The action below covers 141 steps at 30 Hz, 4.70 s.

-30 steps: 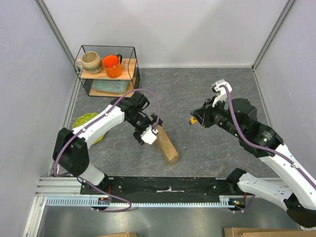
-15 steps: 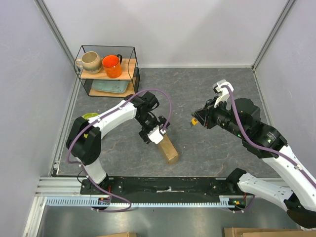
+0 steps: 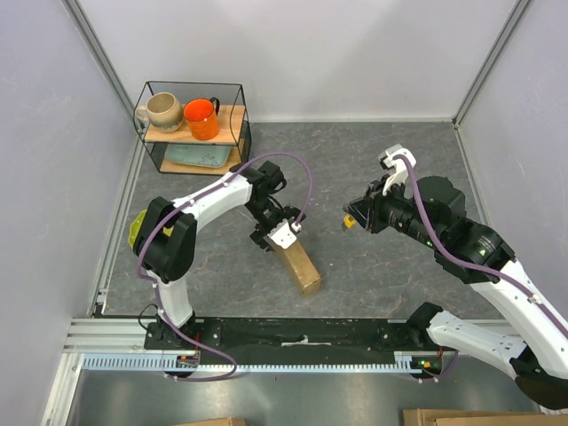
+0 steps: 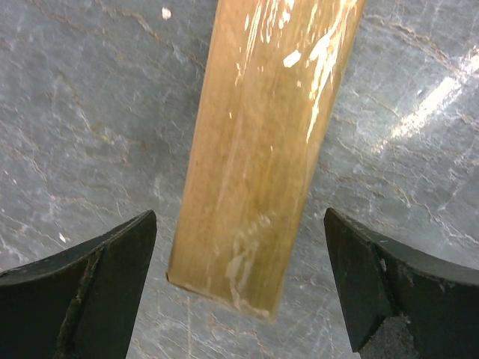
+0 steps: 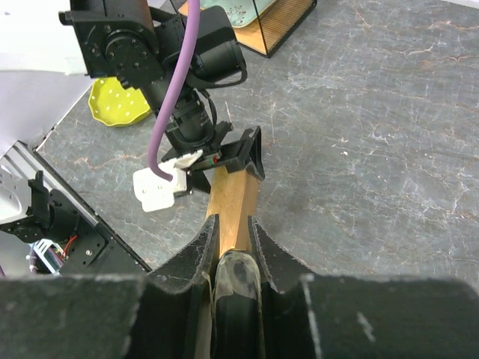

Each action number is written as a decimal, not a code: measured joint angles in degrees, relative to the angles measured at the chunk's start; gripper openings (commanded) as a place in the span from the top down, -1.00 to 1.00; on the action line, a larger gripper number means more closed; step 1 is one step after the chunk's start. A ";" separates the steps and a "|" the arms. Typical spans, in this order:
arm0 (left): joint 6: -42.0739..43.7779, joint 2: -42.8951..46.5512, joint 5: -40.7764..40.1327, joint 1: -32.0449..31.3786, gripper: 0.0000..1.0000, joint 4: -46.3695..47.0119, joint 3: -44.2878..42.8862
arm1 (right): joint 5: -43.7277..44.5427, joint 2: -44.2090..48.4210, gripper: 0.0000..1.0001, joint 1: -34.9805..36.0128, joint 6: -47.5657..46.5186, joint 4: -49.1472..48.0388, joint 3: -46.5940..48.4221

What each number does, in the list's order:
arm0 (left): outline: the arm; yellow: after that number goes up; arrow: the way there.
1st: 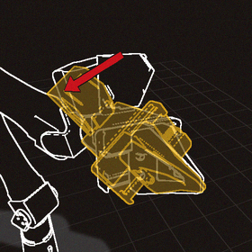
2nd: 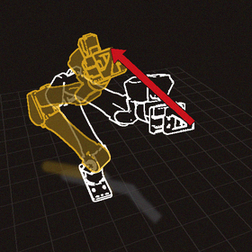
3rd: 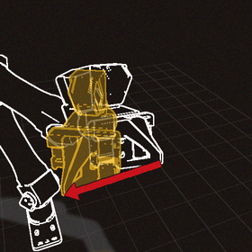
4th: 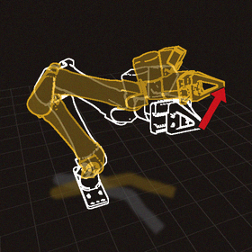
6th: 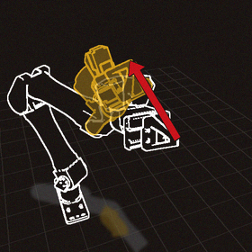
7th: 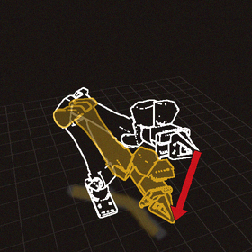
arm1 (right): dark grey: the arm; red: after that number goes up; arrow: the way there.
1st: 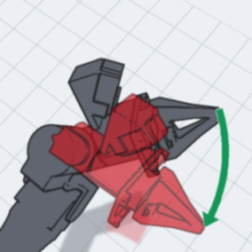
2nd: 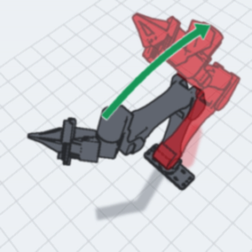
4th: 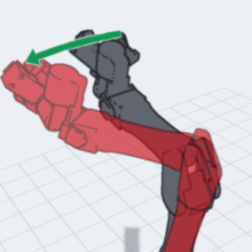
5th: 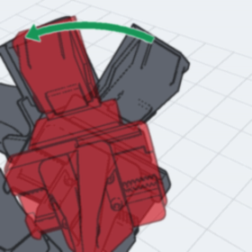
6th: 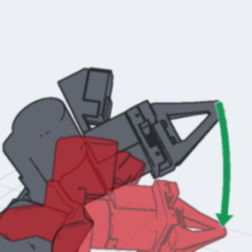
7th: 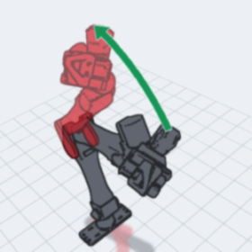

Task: Unpack the express box
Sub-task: Adjust the express box at the center of the board.

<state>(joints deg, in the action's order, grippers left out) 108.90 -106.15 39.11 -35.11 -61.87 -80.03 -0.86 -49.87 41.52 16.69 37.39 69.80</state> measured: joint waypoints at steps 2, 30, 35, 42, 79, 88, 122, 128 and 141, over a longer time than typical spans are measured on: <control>0.00 -0.17 0.11 1.27 -0.99 -0.50 -0.04 | -0.35 -0.39 1.00 0.00 -0.20 0.02 0.00; -9.90 -2.62 9.20 6.99 -0.72 -0.76 3.39 | -1.05 -3.89 1.00 0.00 -0.61 -1.40 0.00; -15.98 -0.81 10.58 7.23 -0.58 2.40 6.69 | -1.11 -3.89 0.99 0.00 -0.57 -1.84 0.00; -25.81 2.23 10.62 7.78 -0.50 7.82 10.34 | -1.46 -3.96 1.00 0.00 -0.44 -2.75 -0.02; -38.14 9.38 -0.85 9.01 -0.04 4.44 3.28 | -2.29 -5.68 1.00 0.00 0.13 -4.61 -0.85; -41.09 15.56 -13.18 5.70 -0.01 -9.70 -3.15 | -3.17 -6.03 1.00 0.00 3.50 -8.26 -9.38; -55.65 14.73 -29.40 -7.17 0.01 -15.69 -13.29 | -13.46 -13.77 1.00 -0.15 14.82 -30.58 -29.00; -60.63 13.07 -26.25 -7.61 -0.04 -17.62 -18.53 | -13.35 -15.72 0.99 -0.11 15.04 -33.07 -29.07; -70.01 13.14 -19.56 -10.62 0.01 -12.04 -15.32 | -14.67 -18.64 0.99 1.11 15.85 -32.20 -29.62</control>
<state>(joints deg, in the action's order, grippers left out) 38.89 -93.01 19.55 -45.74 -73.91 -95.35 -15.53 -68.51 42.63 32.53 5.19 40.18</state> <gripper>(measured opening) 0.603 0.238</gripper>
